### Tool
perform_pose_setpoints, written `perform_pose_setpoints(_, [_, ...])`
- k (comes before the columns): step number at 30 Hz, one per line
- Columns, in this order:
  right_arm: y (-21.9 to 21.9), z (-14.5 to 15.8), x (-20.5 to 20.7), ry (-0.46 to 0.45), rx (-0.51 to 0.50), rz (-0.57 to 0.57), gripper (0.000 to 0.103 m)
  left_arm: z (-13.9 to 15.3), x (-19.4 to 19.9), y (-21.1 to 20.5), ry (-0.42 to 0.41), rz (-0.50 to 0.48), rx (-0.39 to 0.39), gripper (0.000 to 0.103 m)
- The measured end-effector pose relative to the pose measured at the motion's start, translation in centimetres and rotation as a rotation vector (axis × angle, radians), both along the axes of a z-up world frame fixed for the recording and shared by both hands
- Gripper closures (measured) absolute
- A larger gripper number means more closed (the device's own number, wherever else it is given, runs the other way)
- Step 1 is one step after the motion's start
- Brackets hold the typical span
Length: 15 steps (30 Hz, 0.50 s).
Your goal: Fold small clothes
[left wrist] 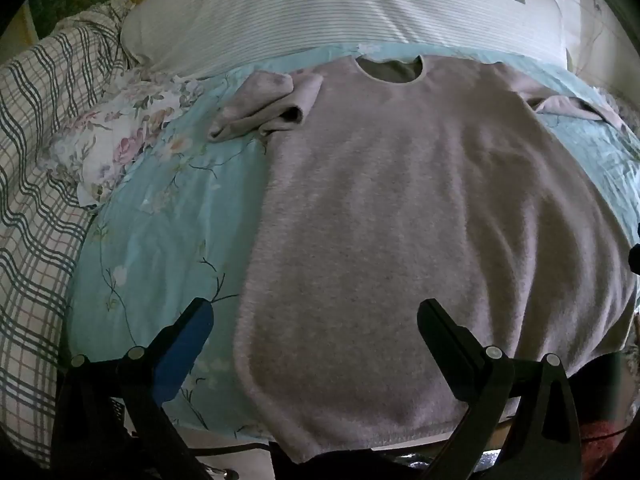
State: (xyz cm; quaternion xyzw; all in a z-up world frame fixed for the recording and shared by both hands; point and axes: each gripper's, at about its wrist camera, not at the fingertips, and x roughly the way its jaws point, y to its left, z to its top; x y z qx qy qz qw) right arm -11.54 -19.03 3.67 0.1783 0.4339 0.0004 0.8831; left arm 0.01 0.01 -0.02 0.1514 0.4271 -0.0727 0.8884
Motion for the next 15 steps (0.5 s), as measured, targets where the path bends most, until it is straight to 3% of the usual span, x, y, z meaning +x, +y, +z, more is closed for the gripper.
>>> perform_pose_setpoints(15, [-0.8, 0.1, 0.0, -0.028, 0.047, -0.029, 0.000, -0.3, 0.3, 1.2, 0.004, -0.004, -0.005, 0.001])
